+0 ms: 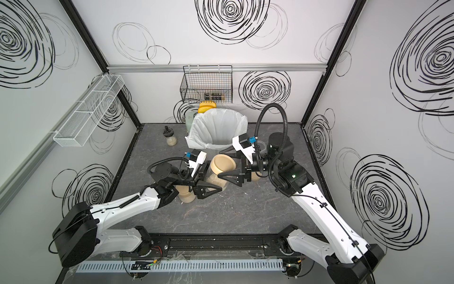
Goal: Empty moldy rice from jars
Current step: Unscrew the lid from the jar.
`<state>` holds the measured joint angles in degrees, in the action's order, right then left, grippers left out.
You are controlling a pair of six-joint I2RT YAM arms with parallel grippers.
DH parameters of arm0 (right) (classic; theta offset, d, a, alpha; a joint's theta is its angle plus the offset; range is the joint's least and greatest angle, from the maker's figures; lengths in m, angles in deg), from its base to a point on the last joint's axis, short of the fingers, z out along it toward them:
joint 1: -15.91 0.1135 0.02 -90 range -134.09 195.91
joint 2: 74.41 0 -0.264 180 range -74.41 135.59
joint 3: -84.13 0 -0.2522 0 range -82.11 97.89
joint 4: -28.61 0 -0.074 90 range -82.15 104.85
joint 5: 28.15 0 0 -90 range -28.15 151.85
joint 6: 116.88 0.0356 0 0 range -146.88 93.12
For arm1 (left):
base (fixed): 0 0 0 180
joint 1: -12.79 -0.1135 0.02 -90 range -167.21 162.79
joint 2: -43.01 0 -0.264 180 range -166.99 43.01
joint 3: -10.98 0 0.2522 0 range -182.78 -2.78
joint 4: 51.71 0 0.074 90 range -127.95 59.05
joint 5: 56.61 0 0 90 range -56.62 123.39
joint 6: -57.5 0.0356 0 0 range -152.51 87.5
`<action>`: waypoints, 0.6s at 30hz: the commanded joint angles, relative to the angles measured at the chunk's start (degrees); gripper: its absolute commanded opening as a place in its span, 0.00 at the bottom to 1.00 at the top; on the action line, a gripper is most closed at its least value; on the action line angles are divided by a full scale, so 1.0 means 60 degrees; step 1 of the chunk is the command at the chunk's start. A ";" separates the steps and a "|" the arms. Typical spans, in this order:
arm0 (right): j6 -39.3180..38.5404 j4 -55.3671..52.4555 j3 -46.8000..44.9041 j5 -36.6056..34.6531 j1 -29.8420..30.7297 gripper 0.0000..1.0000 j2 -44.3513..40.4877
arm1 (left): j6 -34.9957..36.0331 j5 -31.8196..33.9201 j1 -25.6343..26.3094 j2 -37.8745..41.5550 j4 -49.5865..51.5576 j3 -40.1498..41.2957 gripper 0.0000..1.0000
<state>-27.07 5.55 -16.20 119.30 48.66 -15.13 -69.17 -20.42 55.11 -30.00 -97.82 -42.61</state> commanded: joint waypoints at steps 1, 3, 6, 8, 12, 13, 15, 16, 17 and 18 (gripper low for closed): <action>-0.0354 -0.0384 -0.0085 -0.0649 0.0049 0.98 0.0078 | -0.0011 0.0101 -0.0037 0.0457 -0.1759 -0.0275 0.59; -0.0314 -0.0356 -0.0086 -0.0778 0.0051 0.98 0.0038 | -0.0041 0.0134 -0.0099 0.0487 -0.1834 -0.0219 0.59; -0.0264 -0.0371 -0.0072 -0.0913 0.0049 0.98 0.0040 | -0.0027 0.0176 -0.0125 0.0565 -0.1829 -0.0153 0.59; -0.0247 -0.0384 -0.0085 -0.1036 0.0049 0.98 -0.0004 | 0.0023 0.0196 -0.0155 0.0625 -0.1764 -0.0108 0.59; -0.0252 -0.0394 -0.0172 -0.1439 0.0032 0.98 -0.0152 | 0.0389 0.0323 -0.0265 0.0818 -0.1269 -0.0113 0.58; -0.0235 -0.0404 -0.0200 -0.1524 0.0012 0.98 -0.0192 | 0.0532 0.0366 -0.0272 0.0879 -0.1080 -0.0128 0.58; -0.0211 -0.0399 -0.0247 -0.1620 -0.0037 0.98 -0.0254 | 0.0736 0.0412 -0.0287 0.0958 -0.0807 -0.0165 0.58; -0.0191 -0.0417 -0.0262 -0.1631 -0.0067 0.98 -0.0285 | 0.0776 0.0427 -0.0301 0.0980 -0.0734 -0.0172 0.58; -0.0189 -0.0418 -0.0277 -0.1659 -0.0082 0.98 -0.0310 | 0.0793 0.0427 -0.0310 0.1004 -0.0703 -0.0172 0.58; -0.0161 -0.0424 -0.0298 -0.1687 -0.0107 0.98 -0.0343 | 0.0793 0.0452 -0.0335 0.1018 -0.0686 -0.0173 0.58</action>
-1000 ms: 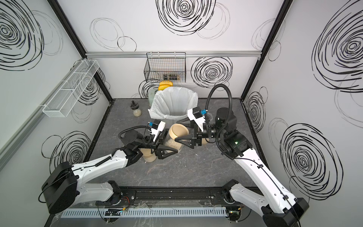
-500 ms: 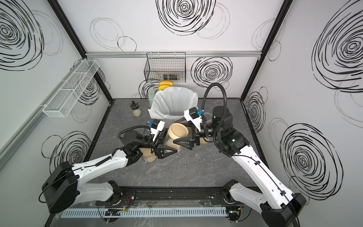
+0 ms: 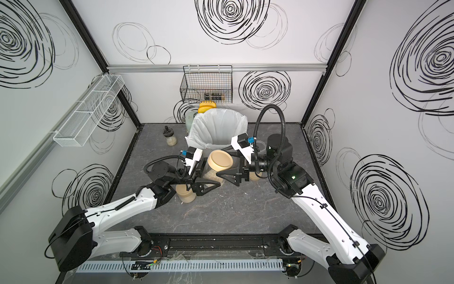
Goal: Empty moldy rice from jars
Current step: Unscrew the lid from the jar.
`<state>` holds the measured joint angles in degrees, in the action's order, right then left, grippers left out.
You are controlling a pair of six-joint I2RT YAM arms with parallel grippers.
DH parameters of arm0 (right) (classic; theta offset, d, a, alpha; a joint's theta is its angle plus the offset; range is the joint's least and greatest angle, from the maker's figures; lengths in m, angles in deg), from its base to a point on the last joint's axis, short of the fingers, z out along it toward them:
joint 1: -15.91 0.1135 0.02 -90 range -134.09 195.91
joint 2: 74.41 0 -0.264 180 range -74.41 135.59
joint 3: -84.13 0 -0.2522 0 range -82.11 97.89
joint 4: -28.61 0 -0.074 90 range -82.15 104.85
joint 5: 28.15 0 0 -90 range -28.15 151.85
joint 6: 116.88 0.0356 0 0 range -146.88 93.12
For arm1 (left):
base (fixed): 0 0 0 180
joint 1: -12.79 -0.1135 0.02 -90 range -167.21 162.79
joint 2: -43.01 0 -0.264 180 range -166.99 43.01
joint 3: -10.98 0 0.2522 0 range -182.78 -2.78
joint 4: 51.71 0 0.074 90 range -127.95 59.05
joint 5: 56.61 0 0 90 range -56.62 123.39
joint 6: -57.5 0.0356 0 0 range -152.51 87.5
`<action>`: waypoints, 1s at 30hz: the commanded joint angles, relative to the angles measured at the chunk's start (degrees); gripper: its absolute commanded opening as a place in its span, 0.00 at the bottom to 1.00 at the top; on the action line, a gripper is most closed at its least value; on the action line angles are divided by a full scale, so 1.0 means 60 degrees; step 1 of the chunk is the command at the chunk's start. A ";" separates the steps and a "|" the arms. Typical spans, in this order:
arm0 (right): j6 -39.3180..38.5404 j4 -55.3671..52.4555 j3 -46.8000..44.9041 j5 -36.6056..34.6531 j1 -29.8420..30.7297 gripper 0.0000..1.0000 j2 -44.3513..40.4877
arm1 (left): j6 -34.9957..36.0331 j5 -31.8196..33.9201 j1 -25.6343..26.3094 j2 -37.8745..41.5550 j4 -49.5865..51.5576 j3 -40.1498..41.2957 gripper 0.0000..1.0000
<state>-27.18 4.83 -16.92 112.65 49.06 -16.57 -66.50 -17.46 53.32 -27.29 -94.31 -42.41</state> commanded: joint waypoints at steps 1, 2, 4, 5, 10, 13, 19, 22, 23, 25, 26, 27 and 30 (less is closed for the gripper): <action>-0.0135 -0.0304 -0.0207 -0.0603 -0.0206 0.98 -0.0135 | 0.0349 -0.0001 -0.0054 0.0573 -0.1261 -0.0198 0.58; -0.0112 -0.0302 -0.0261 -0.0636 -0.0239 0.98 -0.0175 | 0.0363 0.0057 -0.0083 0.0603 -0.1257 -0.0178 0.58; -0.0058 -0.0310 -0.0381 -0.0640 -0.0326 0.98 -0.0275 | 0.0389 0.0150 -0.0160 0.0675 -0.1257 -0.0145 0.58; -0.0040 -0.0333 -0.0448 -0.0644 -0.0357 0.98 -0.0320 | 0.0407 0.0182 -0.0203 0.0700 -0.1231 -0.0122 0.58; 0.0171 -0.0481 -0.0794 -0.0951 -0.0512 0.98 -0.0634 | 0.0733 0.0336 -0.0419 0.0933 -0.0806 -0.0145 0.58; 0.0340 -0.0572 -0.1001 -0.1156 -0.0631 0.98 -0.0871 | 0.1446 0.0668 -0.0486 0.1163 0.0157 -0.0241 0.58; 0.0949 -0.0570 -0.1277 -0.1599 -0.0789 0.98 -0.1413 | 0.3725 0.2535 -0.0407 0.1892 0.2868 -0.0494 0.58; 0.1250 -0.0699 -0.1119 -0.1701 -0.0808 0.98 -0.1493 | 0.4690 0.3736 -0.0248 0.2102 0.4167 -0.0669 0.58; 0.1351 -0.0724 -0.1049 -0.1735 -0.0809 0.98 -0.1496 | 0.4946 0.4125 -0.0177 0.2161 0.4459 -0.0707 0.58; 0.1521 -0.0802 -0.0856 -0.1888 -0.0811 0.98 -0.1453 | 0.5373 0.4973 0.0025 0.2289 0.4789 -0.0711 0.58; 0.1587 -0.0844 -0.0773 -0.1929 -0.0804 0.98 -0.1427 | 0.5564 0.5327 0.0154 0.2337 0.4897 -0.0703 0.58; 0.1681 -0.0827 -0.0696 -0.1988 -0.0809 0.98 -0.1398 | 0.5797 0.5764 0.0295 0.2363 0.5050 -0.0703 0.58; 0.2266 -0.0557 -0.0583 -0.2230 -0.0793 0.98 -0.1267 | 0.6443 0.7010 0.0785 0.2407 0.5362 -0.0701 0.58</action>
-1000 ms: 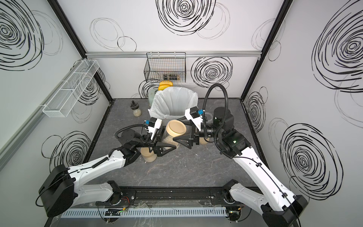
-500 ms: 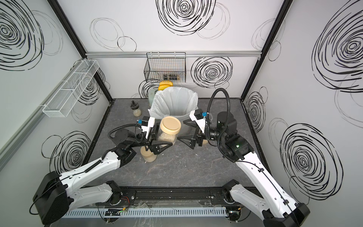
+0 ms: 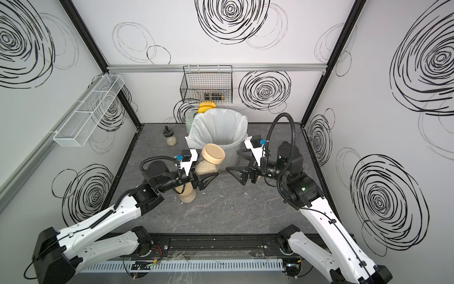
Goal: Empty moldy rice from jars
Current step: Unscrew the lid from the jar.
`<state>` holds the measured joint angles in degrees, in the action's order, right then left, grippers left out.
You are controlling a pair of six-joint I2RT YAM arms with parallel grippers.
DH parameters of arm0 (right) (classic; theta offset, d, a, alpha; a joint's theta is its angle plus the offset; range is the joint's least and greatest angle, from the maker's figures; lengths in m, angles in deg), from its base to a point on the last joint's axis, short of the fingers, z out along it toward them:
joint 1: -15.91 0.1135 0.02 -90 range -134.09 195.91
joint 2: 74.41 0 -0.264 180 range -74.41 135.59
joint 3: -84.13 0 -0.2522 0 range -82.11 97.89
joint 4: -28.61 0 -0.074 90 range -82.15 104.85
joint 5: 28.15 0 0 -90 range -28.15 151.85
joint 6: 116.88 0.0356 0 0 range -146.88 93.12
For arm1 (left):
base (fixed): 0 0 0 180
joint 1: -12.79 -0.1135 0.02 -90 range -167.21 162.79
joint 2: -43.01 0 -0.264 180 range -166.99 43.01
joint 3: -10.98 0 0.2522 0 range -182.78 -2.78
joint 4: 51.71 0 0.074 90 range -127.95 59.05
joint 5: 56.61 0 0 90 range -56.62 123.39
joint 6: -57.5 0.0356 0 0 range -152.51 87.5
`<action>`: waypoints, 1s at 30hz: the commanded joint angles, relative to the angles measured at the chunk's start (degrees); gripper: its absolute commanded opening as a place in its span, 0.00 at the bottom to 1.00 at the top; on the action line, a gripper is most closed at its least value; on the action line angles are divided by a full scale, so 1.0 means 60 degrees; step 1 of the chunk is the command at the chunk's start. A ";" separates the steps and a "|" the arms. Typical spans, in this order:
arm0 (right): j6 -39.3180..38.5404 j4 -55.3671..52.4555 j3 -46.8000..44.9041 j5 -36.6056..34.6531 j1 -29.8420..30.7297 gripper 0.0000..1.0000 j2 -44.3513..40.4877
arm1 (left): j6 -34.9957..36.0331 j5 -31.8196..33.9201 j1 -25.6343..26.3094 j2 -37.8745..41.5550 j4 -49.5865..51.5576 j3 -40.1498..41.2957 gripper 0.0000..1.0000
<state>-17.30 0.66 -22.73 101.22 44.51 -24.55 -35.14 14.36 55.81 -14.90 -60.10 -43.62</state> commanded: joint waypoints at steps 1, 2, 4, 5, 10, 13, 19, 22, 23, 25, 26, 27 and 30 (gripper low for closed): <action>0.0834 0.0251 0.0401 -0.0402 -0.0035 0.98 0.0127 | 0.1382 0.2044 0.0512 0.0332 -0.0331 -0.0488 0.58; 0.1052 0.0326 0.0442 -0.0521 -0.0031 0.98 0.0210 | 0.1537 0.2384 0.0671 0.0321 -0.0351 -0.0475 0.58; 0.1425 0.0417 0.0529 -0.0923 0.0015 0.98 0.0364 | 0.1808 0.3015 0.0990 0.0252 -0.0396 -0.0472 0.57; 0.1567 0.0480 0.0559 -0.1127 0.0023 0.98 0.0433 | 0.1971 0.3319 0.1148 0.0208 -0.0424 -0.0474 0.58; 0.2193 0.0911 0.0550 -0.1461 0.0157 0.98 0.0678 | 0.2566 0.4395 0.1709 -0.0045 -0.0649 -0.0518 0.57; 0.2430 0.1006 0.0505 -0.1743 0.0420 0.98 0.0825 | 0.2704 0.4698 0.1885 -0.0183 -0.0911 -0.0504 0.57; 0.2548 0.1194 0.0548 -0.2124 0.1096 0.98 0.1055 | 0.2802 0.4885 0.2043 -0.0404 -0.1097 -0.0518 0.57; 0.2570 0.1123 0.0563 -0.2332 0.1314 0.98 0.1187 | 0.2775 0.4916 0.2074 -0.0397 -0.1213 -0.0488 0.57; 0.2616 0.1149 0.0549 -0.2351 0.1351 0.98 0.1224 | 0.2769 0.4936 0.2094 -0.0390 -0.1241 -0.0488 0.57; 0.2701 0.1219 0.0505 -0.2323 0.1402 0.98 0.1294 | 0.2797 0.4969 0.2123 -0.0386 -0.1285 -0.0488 0.57; 0.2723 0.1243 0.0494 -0.2329 0.1440 0.98 0.1326 | 0.2787 0.4973 0.2131 -0.0389 -0.1289 -0.0492 0.57; 0.2738 0.1256 0.0490 -0.2314 0.1485 0.98 0.1356 | 0.2795 0.4966 0.2145 -0.0383 -0.1303 -0.0488 0.57; 0.2768 0.1309 0.0463 -0.2301 0.1547 0.98 0.1446 | 0.2771 0.4944 0.2161 -0.0405 -0.1340 -0.0488 0.57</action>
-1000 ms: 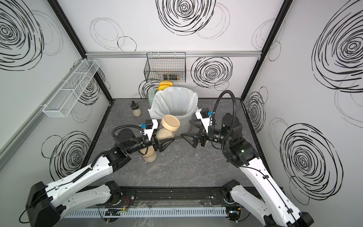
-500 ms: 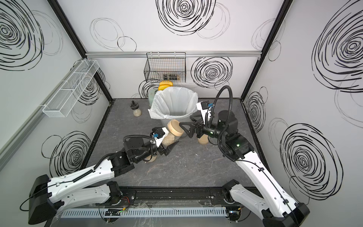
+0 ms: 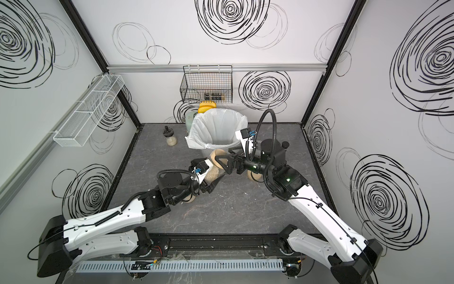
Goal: Empty moldy rice from jars
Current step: Unscrew the lid from the jar.
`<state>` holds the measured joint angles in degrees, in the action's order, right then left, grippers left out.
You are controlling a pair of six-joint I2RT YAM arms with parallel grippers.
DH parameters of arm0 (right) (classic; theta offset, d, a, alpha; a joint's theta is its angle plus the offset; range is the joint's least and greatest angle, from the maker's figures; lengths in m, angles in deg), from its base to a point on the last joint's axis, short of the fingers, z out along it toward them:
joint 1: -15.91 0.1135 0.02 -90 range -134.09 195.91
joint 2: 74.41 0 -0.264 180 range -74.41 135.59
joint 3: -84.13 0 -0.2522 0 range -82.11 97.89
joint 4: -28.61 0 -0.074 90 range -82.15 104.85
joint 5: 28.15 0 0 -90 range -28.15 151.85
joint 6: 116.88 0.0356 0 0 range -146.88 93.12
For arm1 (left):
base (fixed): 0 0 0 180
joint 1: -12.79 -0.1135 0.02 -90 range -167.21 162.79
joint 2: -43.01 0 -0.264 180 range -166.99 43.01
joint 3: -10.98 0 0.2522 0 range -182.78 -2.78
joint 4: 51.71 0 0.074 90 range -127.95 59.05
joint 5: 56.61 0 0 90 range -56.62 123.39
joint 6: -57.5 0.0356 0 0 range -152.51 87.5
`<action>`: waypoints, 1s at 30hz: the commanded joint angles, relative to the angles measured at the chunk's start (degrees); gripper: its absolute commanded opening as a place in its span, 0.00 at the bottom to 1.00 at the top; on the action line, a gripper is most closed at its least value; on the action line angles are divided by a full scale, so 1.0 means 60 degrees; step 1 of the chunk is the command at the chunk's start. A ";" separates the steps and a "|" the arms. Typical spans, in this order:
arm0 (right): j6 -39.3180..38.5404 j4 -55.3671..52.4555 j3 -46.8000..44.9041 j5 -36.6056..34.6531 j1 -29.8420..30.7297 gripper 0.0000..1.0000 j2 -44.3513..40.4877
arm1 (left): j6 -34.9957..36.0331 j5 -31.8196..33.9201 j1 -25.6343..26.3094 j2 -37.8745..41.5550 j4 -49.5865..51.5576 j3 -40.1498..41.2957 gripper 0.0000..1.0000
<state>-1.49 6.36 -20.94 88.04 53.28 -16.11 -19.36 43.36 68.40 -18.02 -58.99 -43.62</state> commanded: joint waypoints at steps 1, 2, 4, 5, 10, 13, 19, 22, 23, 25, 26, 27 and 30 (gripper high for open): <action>0.0141 0.0385 0.0157 -0.0083 0.0099 0.98 0.0054 | 0.0139 0.0110 0.0076 0.0120 -0.1526 -0.0475 0.57; 0.0162 0.0409 0.0141 -0.0033 0.0101 0.98 0.0075 | 0.0123 0.0109 0.0090 0.0102 -0.1533 -0.0474 0.57; 0.0232 0.0524 0.0085 0.0106 0.0102 0.98 0.0108 | 0.0125 0.0097 0.0113 0.0081 -0.1576 -0.0481 0.57; 0.0264 0.0589 0.0057 0.0189 0.0103 0.98 0.0123 | 0.0110 0.0098 0.0106 0.0080 -0.1577 -0.0474 0.57; 0.0295 0.0683 -0.0014 0.0346 0.0145 0.99 0.0202 | 0.0052 0.0055 0.0106 0.0037 -0.1682 -0.0476 0.58; 0.0292 0.0683 0.0001 0.0436 0.0159 1.00 0.0230 | -0.0004 0.0022 0.0106 0.0032 -0.1752 -0.0476 0.58; 0.0288 0.0710 -0.0106 0.0497 0.0169 1.00 0.0243 | -0.0125 -0.0051 0.0091 -0.0015 -0.1834 -0.0488 0.58; 0.0268 0.0739 -0.0130 0.0520 0.0160 0.98 0.0236 | -0.0191 -0.0137 0.0091 -0.0036 -0.1856 -0.0488 0.58; 0.0241 0.0763 -0.0120 0.0547 0.0172 0.96 0.0229 | -0.0226 -0.0153 0.0093 -0.0023 -0.1856 -0.0496 0.58; 0.0130 0.0809 -0.0145 0.0614 0.0181 0.92 0.0204 | -0.0383 -0.0125 0.0038 -0.0083 -0.1709 -0.0590 0.58; 0.0059 0.0783 -0.0149 0.0600 0.0186 0.89 0.0188 | -0.0494 -0.0136 -0.0021 -0.0143 -0.1548 -0.0676 0.58; -0.0006 0.0757 -0.0148 0.0593 0.0187 0.88 0.0172 | -0.0573 -0.0191 -0.0053 -0.0157 -0.1466 -0.0745 0.58; -0.0198 0.0585 -0.0103 0.0621 0.0178 0.80 0.0205 | -0.0688 -0.0458 -0.0092 -0.0144 -0.1640 -0.0725 0.58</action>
<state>-0.82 9.14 -21.35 90.32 53.95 -14.71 -21.48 42.53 68.29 -19.53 -60.73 -44.36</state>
